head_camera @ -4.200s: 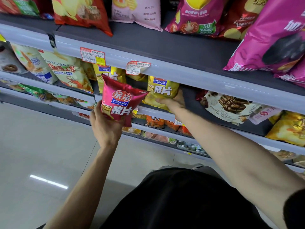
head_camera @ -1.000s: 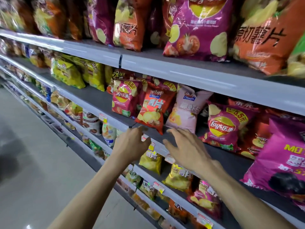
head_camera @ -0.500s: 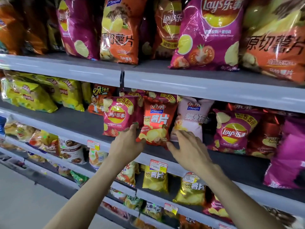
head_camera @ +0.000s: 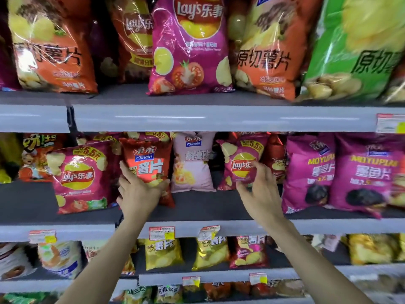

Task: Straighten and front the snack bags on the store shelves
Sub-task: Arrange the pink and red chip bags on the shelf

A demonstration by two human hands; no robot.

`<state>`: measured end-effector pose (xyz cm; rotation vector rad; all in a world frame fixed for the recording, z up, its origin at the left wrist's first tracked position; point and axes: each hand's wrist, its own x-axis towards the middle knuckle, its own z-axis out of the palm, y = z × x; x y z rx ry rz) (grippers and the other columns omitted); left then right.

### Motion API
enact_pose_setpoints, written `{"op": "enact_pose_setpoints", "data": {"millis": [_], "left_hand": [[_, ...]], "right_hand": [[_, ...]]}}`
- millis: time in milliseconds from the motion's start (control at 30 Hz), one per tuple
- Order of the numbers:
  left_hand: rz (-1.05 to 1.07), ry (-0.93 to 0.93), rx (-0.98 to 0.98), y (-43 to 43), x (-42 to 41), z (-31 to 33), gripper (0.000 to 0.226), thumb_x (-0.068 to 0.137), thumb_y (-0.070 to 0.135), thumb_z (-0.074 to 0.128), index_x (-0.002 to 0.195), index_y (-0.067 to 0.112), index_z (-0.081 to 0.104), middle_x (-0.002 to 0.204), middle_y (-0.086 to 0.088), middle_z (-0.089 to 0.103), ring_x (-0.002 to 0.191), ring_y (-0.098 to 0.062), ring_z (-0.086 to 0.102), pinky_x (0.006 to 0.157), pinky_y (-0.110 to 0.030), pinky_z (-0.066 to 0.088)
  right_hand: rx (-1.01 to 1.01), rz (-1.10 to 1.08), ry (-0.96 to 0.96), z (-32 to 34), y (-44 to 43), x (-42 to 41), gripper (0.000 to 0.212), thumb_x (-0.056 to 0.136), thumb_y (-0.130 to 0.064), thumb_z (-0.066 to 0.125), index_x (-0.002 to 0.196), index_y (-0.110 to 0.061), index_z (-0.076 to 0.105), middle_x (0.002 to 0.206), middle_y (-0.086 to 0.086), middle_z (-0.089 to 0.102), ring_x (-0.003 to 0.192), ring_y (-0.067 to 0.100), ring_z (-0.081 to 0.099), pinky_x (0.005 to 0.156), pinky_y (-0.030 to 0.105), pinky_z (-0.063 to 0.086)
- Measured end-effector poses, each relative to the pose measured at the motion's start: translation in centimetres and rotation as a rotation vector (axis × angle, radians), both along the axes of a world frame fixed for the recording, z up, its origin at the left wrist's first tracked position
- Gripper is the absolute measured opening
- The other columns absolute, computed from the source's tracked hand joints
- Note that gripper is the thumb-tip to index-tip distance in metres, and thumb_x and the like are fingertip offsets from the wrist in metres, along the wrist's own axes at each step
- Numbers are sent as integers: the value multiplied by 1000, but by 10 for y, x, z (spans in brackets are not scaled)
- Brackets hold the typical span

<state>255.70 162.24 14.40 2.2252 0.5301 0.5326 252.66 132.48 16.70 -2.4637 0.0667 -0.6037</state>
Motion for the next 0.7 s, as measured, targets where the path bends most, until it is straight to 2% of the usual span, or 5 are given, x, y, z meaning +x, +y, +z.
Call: {"op": "enact_pose_setpoints", "data": {"millis": [133, 300, 433, 533, 700], "left_hand": [[11, -78, -29, -2, 5, -3, 135, 70, 51, 92, 165, 27, 0, 156, -20, 41, 143, -46, 41, 110, -68, 36], [-42, -260, -107, -1, 1, -10, 132, 63, 42, 99, 163, 27, 15, 152, -11, 49, 135, -38, 53, 108, -64, 48], [-80, -407, -147, 0, -14, -7, 126, 63, 34, 101, 162, 29, 23, 152, -3, 50, 136, -28, 54, 112, -57, 48], [-97, -470, -166, 1, -25, -1, 121, 63, 27, 101, 160, 30, 28, 145, 2, 53, 129, -22, 57, 110, -51, 50], [-150, -474, -226, 5, -44, -1, 123, 64, 23, 101, 160, 37, 25, 145, 3, 56, 125, -18, 62, 105, -46, 55]], "right_hand": [[279, 4, 67, -7, -9, 24, 100, 85, -37, 83, 162, -16, 22, 154, 7, 41, 143, 23, 39, 109, 27, 33], [458, 19, 60, -18, -9, 53, 115, 63, -45, 94, 154, -24, 27, 135, 0, 59, 126, 20, 59, 110, 41, 49], [506, 32, 79, -23, -10, 71, 126, 54, -58, 96, 153, -27, 23, 130, -3, 62, 122, 21, 62, 109, 46, 51], [523, 32, 90, -23, -10, 79, 124, 55, -51, 97, 151, -27, 24, 129, -2, 62, 118, 21, 62, 106, 41, 51], [584, 0, 35, -27, -8, 79, 97, 64, -39, 96, 138, -24, 35, 120, 0, 65, 111, 25, 67, 98, 42, 55]]}}
